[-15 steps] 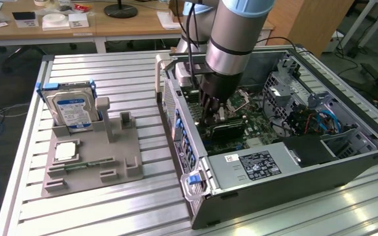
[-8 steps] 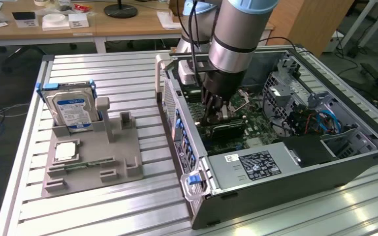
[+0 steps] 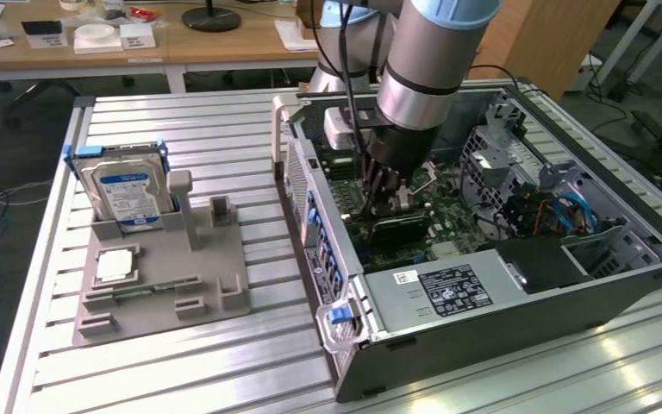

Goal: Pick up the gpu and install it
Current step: 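Press down on the gpu until it lock into place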

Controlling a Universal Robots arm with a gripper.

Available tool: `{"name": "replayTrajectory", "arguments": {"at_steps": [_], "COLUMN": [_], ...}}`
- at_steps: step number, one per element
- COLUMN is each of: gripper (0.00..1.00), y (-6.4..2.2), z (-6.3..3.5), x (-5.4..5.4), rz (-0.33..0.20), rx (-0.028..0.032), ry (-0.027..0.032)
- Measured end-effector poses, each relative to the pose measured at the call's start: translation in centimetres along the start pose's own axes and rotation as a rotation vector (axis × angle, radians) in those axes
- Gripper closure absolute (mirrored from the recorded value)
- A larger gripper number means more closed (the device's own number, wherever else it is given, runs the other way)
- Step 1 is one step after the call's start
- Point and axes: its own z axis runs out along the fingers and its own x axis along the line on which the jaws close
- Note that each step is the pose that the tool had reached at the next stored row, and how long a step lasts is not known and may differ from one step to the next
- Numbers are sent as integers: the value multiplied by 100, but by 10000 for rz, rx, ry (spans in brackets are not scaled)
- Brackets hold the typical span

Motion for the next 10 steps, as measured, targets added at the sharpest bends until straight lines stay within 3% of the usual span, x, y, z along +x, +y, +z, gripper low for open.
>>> {"name": "replayTrajectory", "arguments": {"at_steps": [10], "gripper": [89], "y": [-5], "z": [82], "x": [6], "rz": [-1], "rx": [-13], "ry": [19]}}
